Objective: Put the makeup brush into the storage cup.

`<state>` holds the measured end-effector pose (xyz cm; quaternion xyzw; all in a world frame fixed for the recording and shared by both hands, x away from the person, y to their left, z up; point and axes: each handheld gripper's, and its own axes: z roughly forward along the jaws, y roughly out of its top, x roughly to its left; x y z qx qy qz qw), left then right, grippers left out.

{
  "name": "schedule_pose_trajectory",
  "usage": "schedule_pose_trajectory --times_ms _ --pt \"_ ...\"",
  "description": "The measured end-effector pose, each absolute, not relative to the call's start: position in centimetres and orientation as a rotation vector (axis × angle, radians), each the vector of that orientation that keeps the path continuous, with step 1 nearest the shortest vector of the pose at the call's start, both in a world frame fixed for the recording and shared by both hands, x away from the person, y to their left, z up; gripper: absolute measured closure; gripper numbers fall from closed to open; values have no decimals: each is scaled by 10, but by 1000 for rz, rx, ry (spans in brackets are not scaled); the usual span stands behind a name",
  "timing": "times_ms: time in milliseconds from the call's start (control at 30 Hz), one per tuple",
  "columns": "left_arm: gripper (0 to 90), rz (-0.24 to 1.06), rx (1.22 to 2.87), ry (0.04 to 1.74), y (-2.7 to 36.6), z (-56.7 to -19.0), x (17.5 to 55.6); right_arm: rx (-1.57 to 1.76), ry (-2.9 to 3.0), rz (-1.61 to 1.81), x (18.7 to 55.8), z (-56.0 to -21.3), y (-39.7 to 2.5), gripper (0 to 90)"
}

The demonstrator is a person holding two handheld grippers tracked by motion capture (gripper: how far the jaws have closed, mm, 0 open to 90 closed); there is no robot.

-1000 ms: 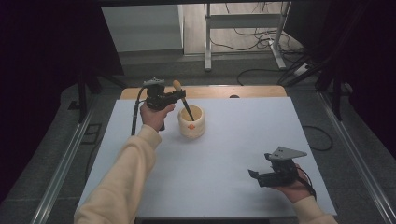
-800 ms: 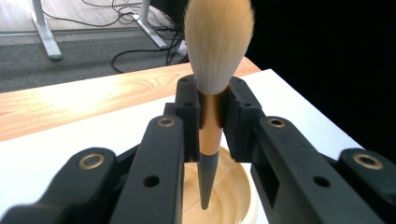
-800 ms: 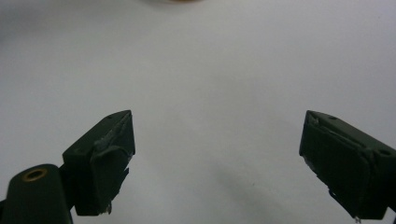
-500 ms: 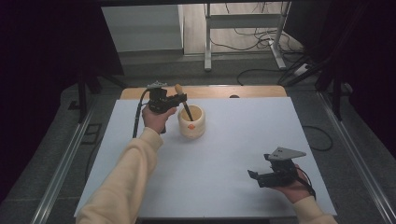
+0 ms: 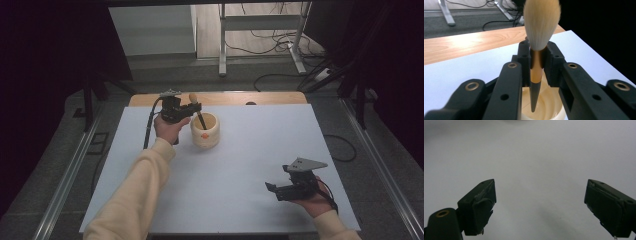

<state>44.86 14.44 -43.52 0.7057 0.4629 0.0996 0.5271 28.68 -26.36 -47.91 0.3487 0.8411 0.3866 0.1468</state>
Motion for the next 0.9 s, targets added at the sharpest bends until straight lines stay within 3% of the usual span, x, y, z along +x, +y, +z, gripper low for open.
schedule_pose_trajectory --times_ms 33,67,133,300,900 --pt "736 261 1686 1092 144 -435 448 1003 2421 1112 287 -479 -264 112" --pt "643 290 1684 1091 143 -434 448 1004 2421 1112 287 -479 -264 113" --pt "384 299 1683 1115 141 -432 448 1003 2420 1113 287 -479 -264 112" --pt "178 301 1695 1127 147 -427 444 1006 2419 1114 287 -479 -264 113" --pt "124 271 1765 1042 172 -418 399 1003 2418 1118 286 -478 -263 111"
